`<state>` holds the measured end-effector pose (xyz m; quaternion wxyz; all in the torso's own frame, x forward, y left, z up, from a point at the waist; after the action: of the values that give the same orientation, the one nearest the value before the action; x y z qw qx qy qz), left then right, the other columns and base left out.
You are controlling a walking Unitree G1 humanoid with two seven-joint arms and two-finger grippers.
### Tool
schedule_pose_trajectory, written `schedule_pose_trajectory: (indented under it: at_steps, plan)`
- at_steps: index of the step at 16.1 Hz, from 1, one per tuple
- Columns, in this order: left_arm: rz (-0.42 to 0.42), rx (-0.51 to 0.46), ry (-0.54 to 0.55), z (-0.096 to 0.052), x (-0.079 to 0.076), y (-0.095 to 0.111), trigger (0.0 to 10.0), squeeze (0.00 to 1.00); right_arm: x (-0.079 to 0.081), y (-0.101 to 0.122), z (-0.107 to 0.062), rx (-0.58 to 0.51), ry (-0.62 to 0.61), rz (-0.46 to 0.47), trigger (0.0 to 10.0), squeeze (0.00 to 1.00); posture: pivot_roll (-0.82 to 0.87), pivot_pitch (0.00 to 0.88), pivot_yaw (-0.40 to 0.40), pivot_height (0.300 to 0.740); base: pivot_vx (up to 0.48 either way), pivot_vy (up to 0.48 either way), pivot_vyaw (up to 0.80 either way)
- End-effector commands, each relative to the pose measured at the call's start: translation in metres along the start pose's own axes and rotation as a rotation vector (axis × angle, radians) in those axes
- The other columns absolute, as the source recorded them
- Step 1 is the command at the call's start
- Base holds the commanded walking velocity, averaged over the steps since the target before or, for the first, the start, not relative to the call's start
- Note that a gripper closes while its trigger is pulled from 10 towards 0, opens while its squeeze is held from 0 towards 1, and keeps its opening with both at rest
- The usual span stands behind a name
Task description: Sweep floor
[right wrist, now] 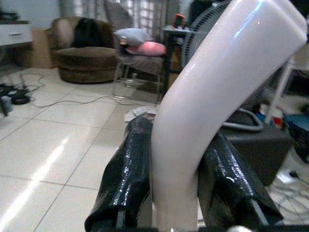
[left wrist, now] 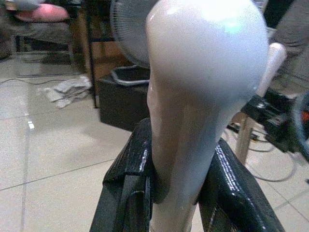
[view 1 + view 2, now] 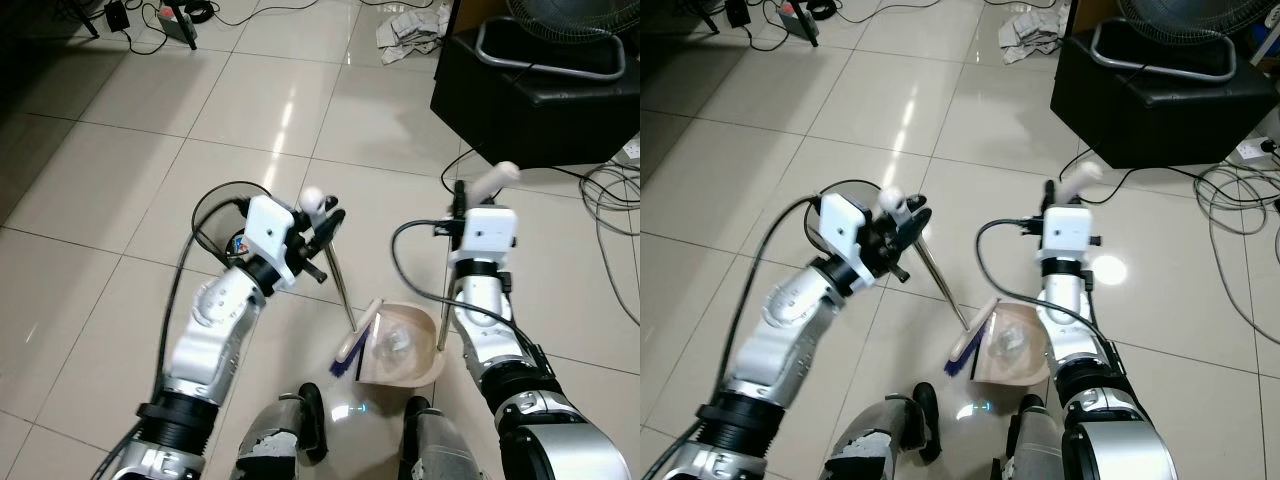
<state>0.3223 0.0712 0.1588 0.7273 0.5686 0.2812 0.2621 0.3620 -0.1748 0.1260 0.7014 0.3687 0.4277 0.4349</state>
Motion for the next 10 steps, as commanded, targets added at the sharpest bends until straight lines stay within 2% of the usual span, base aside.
schedule_pose_trajectory:
  at_steps: [1,3,6,9,10]
  plan:
    - [-0.001,0.019,-0.090,-0.003,-0.007,0.001,10.0,0.00,-0.001,-0.002,-0.003,0.013,-0.034,0.071,10.0,0.00,0.14,0.224,0.129,0.740,0.000,0.000,0.00]
    - [0.024,0.035,-0.118,-0.005,-0.005,0.000,10.0,0.00,-0.006,0.002,-0.005,-0.014,-0.050,0.114,10.0,0.00,0.12,0.208,0.123,0.740,0.000,0.000,0.00]
    - [0.041,0.024,-0.105,-0.002,0.009,0.010,10.0,0.00,-0.018,0.004,-0.008,-0.052,-0.065,0.135,10.0,0.00,0.09,0.175,0.119,0.740,0.000,0.000,0.00]
    - [0.097,0.013,-0.037,-0.004,0.038,0.026,10.0,0.00,-0.036,0.004,-0.008,-0.065,-0.096,0.143,10.0,0.00,0.07,0.155,0.112,0.740,0.000,0.000,0.00]
    - [0.135,0.017,0.024,-0.008,0.055,0.031,10.0,0.00,-0.040,0.004,-0.009,-0.070,-0.100,0.147,10.0,0.00,0.07,0.159,0.111,0.740,0.000,0.000,0.00]
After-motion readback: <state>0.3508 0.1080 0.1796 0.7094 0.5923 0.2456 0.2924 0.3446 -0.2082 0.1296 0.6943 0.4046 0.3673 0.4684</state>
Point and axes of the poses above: a point about 5 cm out from each wrist's last joint towards the gripper, its own z axis pointing out of the wrist towards the gripper, its own y axis along the axis of the wrist's last joint, x = y × z, the point moved 3 cm from there along z, pointing out of the wrist towards the gripper, and after that the axes turned 10 degrees about -z, right-handed, at the moved point
